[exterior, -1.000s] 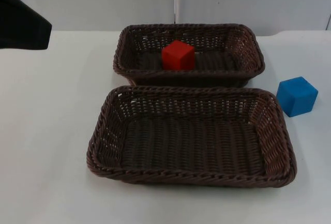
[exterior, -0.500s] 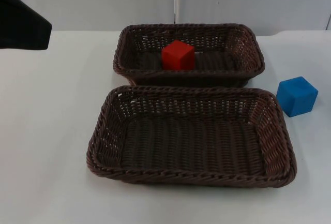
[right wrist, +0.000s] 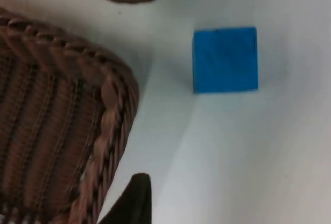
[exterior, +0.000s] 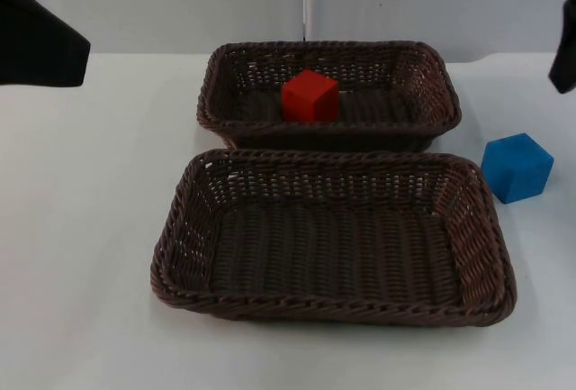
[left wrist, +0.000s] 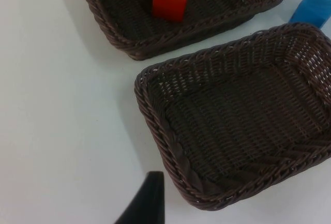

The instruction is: Pick up one cube with the left hand and place it into the upper basket. Pick up one cube with the right hand and place it into the lower basket.

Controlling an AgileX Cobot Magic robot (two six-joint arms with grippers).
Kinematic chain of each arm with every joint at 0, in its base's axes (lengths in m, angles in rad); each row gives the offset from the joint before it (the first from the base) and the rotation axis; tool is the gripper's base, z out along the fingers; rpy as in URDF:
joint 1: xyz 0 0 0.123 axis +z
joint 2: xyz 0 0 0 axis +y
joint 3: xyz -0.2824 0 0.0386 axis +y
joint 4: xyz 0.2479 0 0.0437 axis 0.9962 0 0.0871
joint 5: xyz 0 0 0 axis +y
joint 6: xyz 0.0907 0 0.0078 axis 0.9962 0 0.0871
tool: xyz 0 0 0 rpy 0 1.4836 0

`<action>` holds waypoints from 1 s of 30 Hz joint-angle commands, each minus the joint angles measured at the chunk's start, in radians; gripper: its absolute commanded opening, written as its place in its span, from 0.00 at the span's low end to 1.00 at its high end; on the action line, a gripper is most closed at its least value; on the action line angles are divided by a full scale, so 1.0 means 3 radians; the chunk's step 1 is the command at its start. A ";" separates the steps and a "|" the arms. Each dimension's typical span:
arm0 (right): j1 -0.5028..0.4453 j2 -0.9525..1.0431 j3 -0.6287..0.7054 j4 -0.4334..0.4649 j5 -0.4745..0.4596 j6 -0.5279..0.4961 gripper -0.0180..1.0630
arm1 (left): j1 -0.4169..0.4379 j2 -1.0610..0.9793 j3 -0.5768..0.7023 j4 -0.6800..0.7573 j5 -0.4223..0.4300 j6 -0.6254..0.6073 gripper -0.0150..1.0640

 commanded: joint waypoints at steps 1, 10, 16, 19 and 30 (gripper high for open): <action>0.0016 0.0127 -0.0057 -0.0057 -0.0148 -0.0033 0.99 | 0.0002 -0.0019 0.0009 -0.0029 -0.0004 -0.0016 0.89; 0.0016 0.0616 -0.0057 -0.0042 -0.0786 -0.0076 0.99 | 0.0002 -0.0019 0.0009 -0.0029 -0.0004 -0.0016 0.89; 0.0016 0.0867 -0.0057 -0.0007 -0.1010 -0.0076 0.99 | 0.0002 -0.0019 0.0009 -0.0029 -0.0011 -0.0016 0.89; 0.0016 0.1071 -0.0057 -0.0007 -0.1169 -0.0076 0.99 | 0.0002 -0.0019 0.0009 -0.0029 -0.0025 -0.0016 0.89; 0.0016 0.1549 -0.0057 0.0344 -0.1627 -0.0331 0.99 | 0.0002 -0.0019 0.0009 -0.0029 -0.0052 -0.0016 0.89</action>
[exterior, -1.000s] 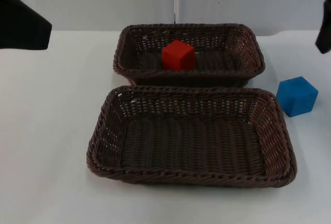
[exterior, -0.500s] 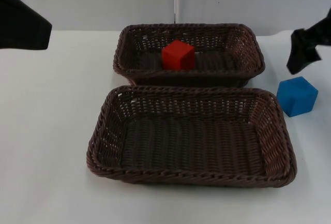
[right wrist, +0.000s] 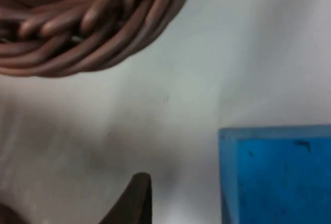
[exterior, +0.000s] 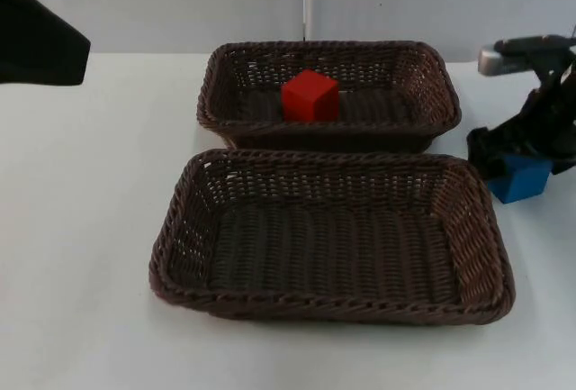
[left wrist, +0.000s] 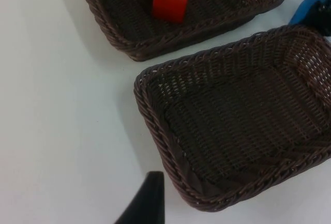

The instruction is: Pick up one cube with the left hand and place it into the upper basket. Pick up one cube with the right hand and place it into the lower basket.

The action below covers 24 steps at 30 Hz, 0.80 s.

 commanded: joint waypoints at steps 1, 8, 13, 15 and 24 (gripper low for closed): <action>0.0009 0.0024 -0.0023 0.0037 -0.0080 -0.0052 0.99 | 0.0002 -0.0019 0.0009 -0.0029 -0.0046 -0.0016 0.89; 0.0009 0.0040 -0.0040 0.0033 -0.0178 -0.0052 0.86 | 0.0002 -0.0019 0.0009 -0.0022 -0.0046 -0.0016 0.89; 0.0009 0.0022 -0.0040 0.0005 -0.0173 -0.0052 0.47 | 0.0002 -0.0019 0.0009 -0.0022 -0.0046 -0.0016 0.89; 0.0009 -0.0061 -0.0040 0.0006 -0.0123 -0.0052 0.23 | 0.0002 -0.0019 0.0009 -0.0022 -0.0046 -0.0016 0.89; 0.0003 -0.0739 -0.0040 0.0006 0.0237 -0.0052 0.01 | 0.0002 -0.0019 0.0009 -0.0022 -0.0046 -0.0016 0.89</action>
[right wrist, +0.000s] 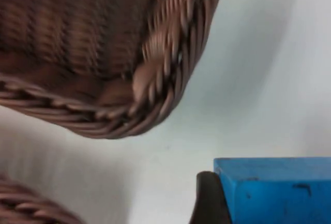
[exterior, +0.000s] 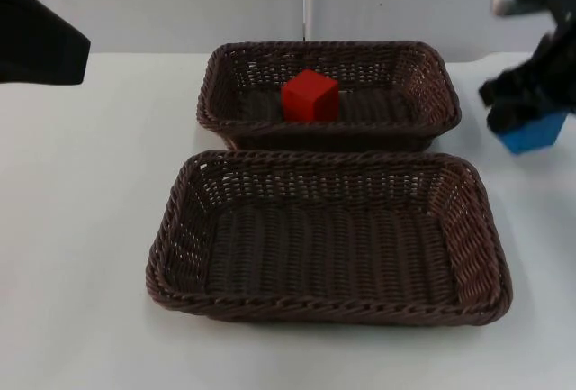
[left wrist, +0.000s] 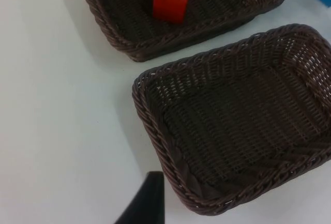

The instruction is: Pick up one cube with the left hand and place it into the upper basket. Pick up one cube with the right hand and place it into the lower basket.

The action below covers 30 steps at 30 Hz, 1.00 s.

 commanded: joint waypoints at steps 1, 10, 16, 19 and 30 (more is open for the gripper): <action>0.0003 -0.0189 -0.0013 -0.0018 0.0120 -0.0026 0.01 | 0.0002 -0.0019 0.0009 -0.0022 -0.0040 -0.0016 0.89; 0.0003 -0.0783 -0.0013 -0.0018 0.0490 -0.0026 0.01 | 0.0002 -0.0019 0.0009 -0.0022 -0.0040 -0.0016 0.89; 0.0009 -0.0960 -0.0013 -0.0011 0.0523 -0.0026 0.01 | 0.0002 -0.0019 0.0009 -0.0022 -0.0040 -0.0016 0.89; 0.0009 -0.0978 -0.0013 -0.0011 0.0573 -0.0026 0.01 | 0.0002 -0.0019 0.0009 -0.0022 -0.0040 -0.0016 0.89; 0.0009 -0.0988 -0.0013 0.0016 0.0814 -0.0026 0.01 | 0.0002 -0.0019 0.0009 -0.0022 -0.0040 -0.0016 0.89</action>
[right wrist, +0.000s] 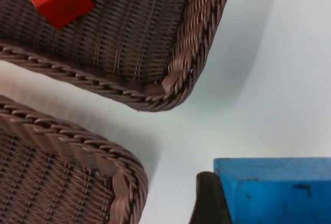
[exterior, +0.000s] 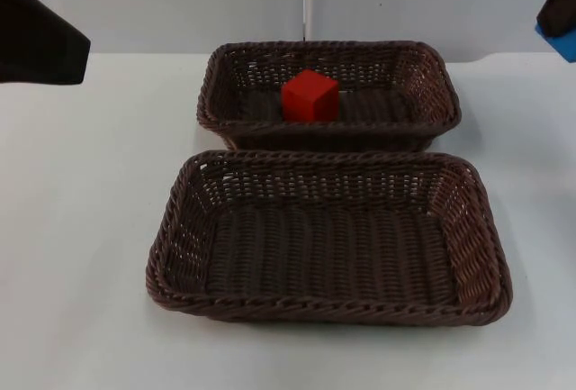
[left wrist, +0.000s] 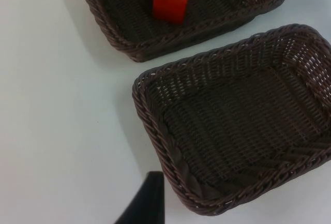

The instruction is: Pick up one cube with the left hand and place it into the upper basket. Pick up one cube with the right hand and place it into the lower basket.

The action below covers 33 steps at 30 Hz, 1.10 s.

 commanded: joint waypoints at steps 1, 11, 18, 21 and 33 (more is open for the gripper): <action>0.0009 -0.0054 -0.0013 0.0016 0.0042 -0.0026 0.01 | 0.0002 -0.0019 0.0009 -0.0028 -0.0040 -0.0016 0.89; 0.0219 -0.0054 -0.0013 -0.0019 0.0146 -0.0033 0.01 | 0.0002 -0.0019 0.0009 -0.0028 -0.0053 -0.0016 0.89; 0.0604 -0.0054 -0.0013 -0.0019 0.0170 -0.0033 0.01 | 0.0002 -0.0019 0.0009 -0.0028 -0.0053 -0.0016 0.89; 0.0743 -0.0054 -0.0013 -0.0019 0.0186 -0.0033 0.01 | 0.0002 -0.0019 0.0009 -0.0028 -0.0053 -0.0016 0.89; 0.1412 -0.0054 -0.0013 -0.0019 0.0215 -0.0033 0.01 | 0.0002 -0.0019 0.0009 -0.0036 -0.0053 -0.0016 0.89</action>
